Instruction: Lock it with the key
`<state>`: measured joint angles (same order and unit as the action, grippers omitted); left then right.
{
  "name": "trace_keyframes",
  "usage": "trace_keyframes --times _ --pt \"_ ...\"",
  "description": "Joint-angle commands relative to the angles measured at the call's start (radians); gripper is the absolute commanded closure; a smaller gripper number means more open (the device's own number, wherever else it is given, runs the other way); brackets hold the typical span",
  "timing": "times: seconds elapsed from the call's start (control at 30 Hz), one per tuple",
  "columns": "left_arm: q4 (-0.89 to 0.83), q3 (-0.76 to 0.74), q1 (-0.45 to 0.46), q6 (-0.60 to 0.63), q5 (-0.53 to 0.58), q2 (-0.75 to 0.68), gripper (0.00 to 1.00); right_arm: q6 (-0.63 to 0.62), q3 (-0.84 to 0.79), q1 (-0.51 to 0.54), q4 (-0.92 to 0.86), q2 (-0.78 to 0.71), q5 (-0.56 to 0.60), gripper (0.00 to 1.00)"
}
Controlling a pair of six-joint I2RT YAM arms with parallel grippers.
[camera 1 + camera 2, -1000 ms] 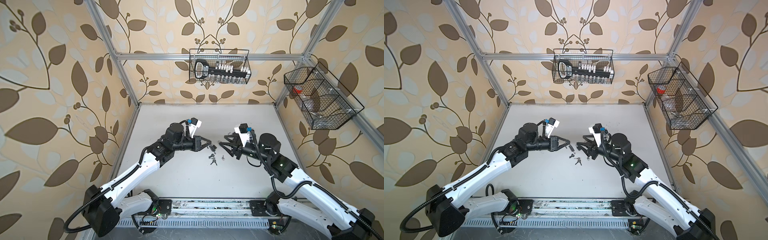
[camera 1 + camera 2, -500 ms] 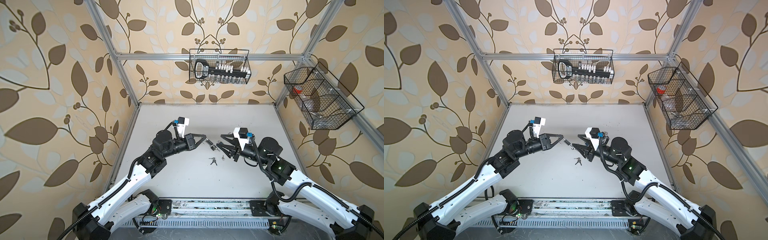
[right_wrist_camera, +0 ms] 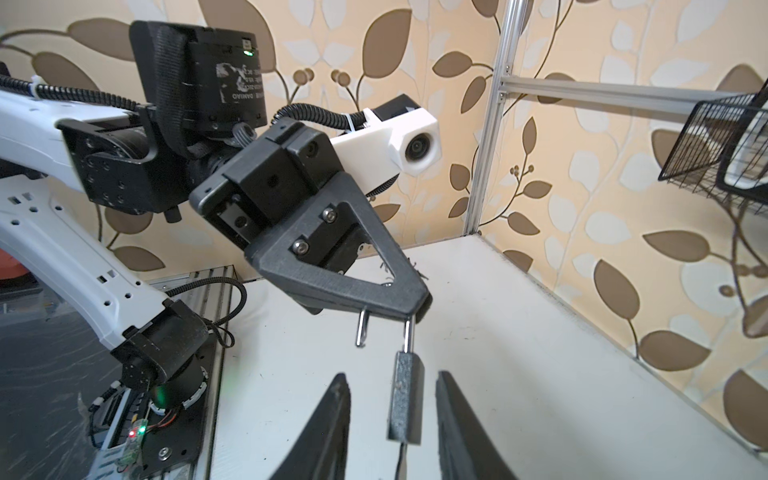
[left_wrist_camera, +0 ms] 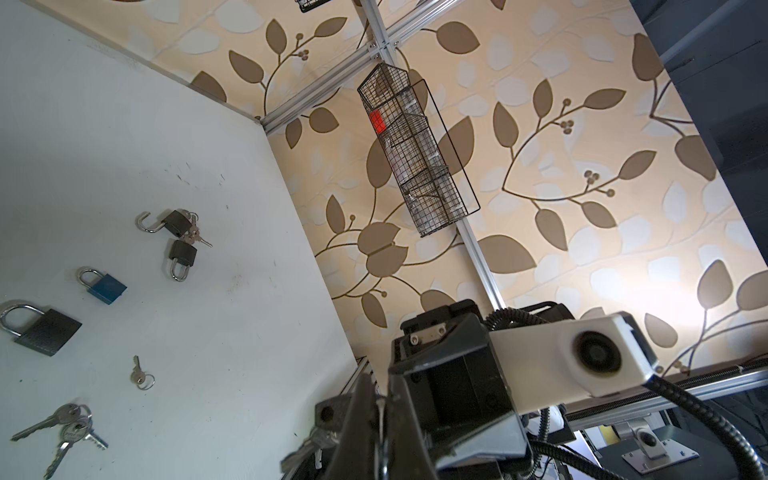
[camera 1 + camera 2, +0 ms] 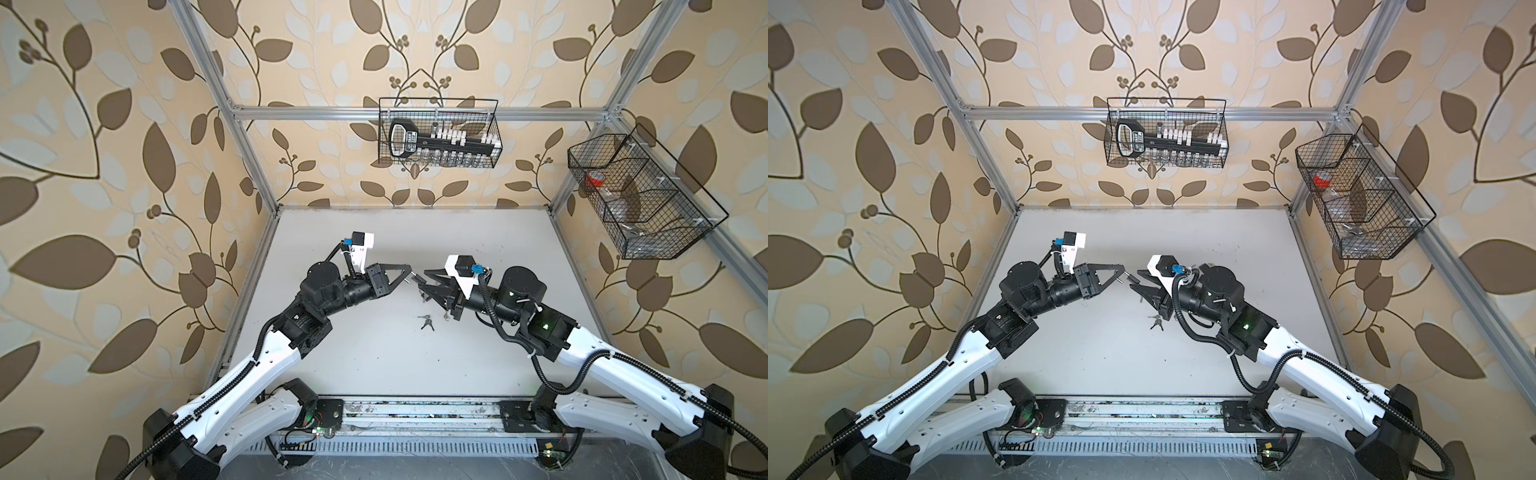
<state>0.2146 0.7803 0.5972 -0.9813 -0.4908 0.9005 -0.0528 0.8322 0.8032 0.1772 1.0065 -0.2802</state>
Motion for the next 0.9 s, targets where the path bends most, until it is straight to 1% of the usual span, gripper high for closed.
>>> trace_keyframes --times 0.0,0.23,0.6,0.77,0.87 --pt "0.099 0.05 0.009 -0.011 -0.025 -0.009 1.0 -0.002 0.034 0.004 -0.015 0.015 0.027 0.67" --pt "0.118 0.063 0.01 -0.013 -0.049 0.014 1.0 0.021 0.042 0.005 -0.018 0.033 0.042 0.74" --pt "0.114 0.059 0.009 -0.01 -0.042 0.002 1.0 0.055 0.041 0.005 -0.011 0.043 0.046 0.84" --pt "0.06 0.074 0.01 0.03 -0.028 0.003 1.0 0.11 0.037 0.005 0.01 0.024 0.011 0.88" --pt "-0.007 0.106 0.009 0.085 -0.026 0.019 1.0 0.158 0.053 0.003 0.007 0.034 -0.046 0.96"
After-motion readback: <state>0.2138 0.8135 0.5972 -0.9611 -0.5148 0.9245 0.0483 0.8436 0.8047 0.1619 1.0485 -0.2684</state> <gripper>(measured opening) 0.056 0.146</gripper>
